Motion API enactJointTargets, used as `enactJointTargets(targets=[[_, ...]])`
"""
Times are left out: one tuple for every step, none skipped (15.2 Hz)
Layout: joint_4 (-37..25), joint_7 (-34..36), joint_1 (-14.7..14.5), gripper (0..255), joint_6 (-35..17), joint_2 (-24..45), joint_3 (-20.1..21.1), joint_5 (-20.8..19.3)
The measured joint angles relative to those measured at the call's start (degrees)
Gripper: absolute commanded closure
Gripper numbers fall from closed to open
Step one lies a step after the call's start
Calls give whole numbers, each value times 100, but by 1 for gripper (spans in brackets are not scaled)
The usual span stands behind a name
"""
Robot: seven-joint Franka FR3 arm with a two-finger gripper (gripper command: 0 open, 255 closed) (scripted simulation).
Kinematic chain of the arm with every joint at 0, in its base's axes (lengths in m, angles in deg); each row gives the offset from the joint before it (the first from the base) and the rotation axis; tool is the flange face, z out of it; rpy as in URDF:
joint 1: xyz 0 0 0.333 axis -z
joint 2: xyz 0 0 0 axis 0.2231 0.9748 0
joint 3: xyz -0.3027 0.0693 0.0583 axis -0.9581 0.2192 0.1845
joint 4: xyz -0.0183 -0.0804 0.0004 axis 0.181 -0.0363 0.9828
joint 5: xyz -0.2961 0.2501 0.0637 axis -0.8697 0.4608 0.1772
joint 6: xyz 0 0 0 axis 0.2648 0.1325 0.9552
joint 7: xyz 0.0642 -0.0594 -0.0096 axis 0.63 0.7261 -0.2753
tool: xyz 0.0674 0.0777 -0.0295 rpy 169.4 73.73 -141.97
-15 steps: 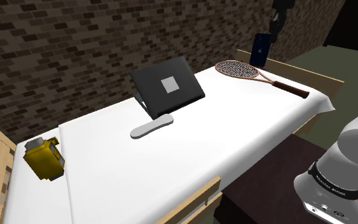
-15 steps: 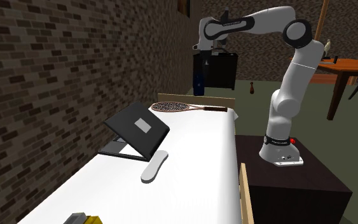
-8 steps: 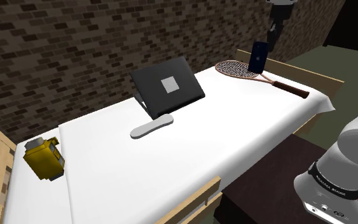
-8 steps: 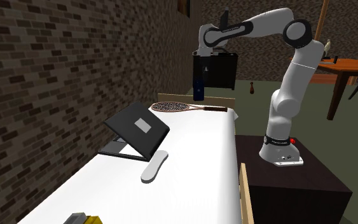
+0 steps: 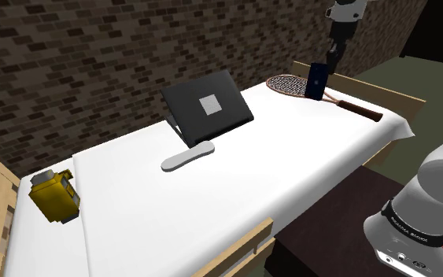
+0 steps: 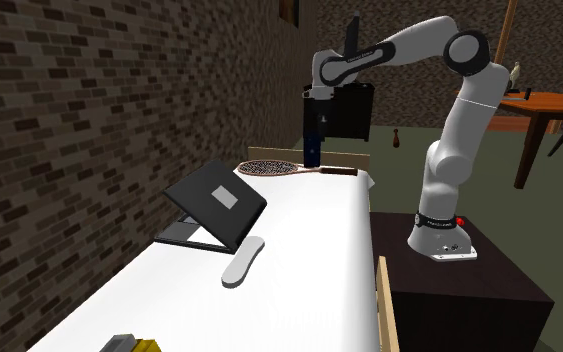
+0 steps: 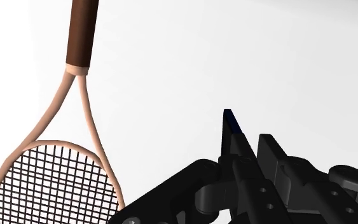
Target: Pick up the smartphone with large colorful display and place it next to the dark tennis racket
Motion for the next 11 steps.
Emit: enactJointTargets(targets=[[43,-11,4,255,-68,25,-10,3],[128,-4,4,255,-147,19,-10,-1],[194,2,2,255,-226,32,-10,1],[268,-2,6,255,-298,30,-15,-3],[316,-9,7,255,-380,66,-23,4],[387,-14,10,255,-464,79,-30,4],[442,-16,8,255,-555,116,-34,12],[471,-18,5,255,-620,154,-37,21],[553,-15,5,255,-714,166,-39,22],[602,-19,5,255,-785,188,-43,26],[667,-27,10,255,-864,203,-51,25]])
